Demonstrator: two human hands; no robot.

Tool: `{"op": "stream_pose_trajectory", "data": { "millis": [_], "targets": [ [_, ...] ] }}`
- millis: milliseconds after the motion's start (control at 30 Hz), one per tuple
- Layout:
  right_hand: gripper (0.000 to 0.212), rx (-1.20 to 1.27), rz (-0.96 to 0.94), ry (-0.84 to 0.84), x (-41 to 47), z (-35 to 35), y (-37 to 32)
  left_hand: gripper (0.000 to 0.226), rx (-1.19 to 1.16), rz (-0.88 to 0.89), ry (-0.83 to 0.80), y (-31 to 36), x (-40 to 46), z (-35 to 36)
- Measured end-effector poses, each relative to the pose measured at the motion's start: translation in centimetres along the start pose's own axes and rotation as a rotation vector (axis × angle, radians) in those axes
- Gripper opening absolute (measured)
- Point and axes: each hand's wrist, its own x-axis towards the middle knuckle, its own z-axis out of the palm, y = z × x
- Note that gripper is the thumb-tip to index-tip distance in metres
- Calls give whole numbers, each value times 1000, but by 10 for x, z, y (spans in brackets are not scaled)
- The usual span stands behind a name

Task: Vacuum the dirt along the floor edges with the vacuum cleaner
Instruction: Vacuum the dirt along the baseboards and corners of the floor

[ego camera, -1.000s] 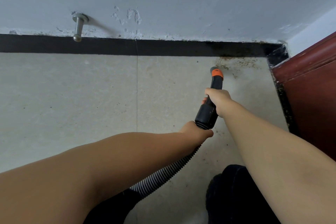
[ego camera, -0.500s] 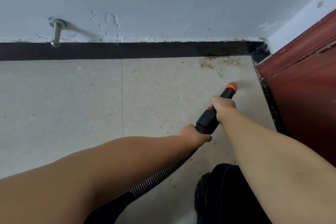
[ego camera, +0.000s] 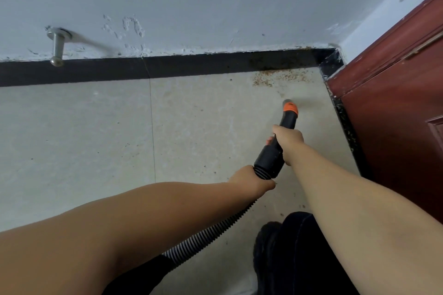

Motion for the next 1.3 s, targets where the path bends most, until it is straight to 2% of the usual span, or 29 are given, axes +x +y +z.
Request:
{"op": "stream_pose_trajectory", "data": {
  "millis": [133, 300, 467, 567, 667, 800, 900, 1000, 1133, 1300],
  "targets": [
    [11, 57, 28, 105, 7, -37, 18, 15, 32, -32, -132, 2, -2, 22],
    [7, 108, 57, 145, 18, -55, 5, 21, 7, -34, -137, 25, 4, 23],
    [9, 85, 28, 31, 24, -40, -13, 25, -35, -48, -97, 32, 10, 18],
    [9, -44, -17, -88, 18, -20, -21, 25, -85, -62, -74, 30, 10, 14],
    [11, -188, -49, -190, 8, -3, -27, 23, -224, -93, -141, 28, 7, 10],
    [14, -297, -37, -224, 4, -5, -35, 28, -270, -72, -221, 32, 2, 9],
    [10, -312, -33, -181, 8, -16, -37, 27, -268, -65, -227, 40, 0, 16],
    [11, -235, -27, -111, 15, -24, -39, 26, -216, -60, -202, 48, 1, 15],
    [10, -148, -26, -66, 19, -16, -43, 27, -156, -51, -85, 49, 8, 7],
    [9, -246, -89, -207, 9, 18, -54, 27, -227, -67, 58, 47, 14, -2]
  ]
}}
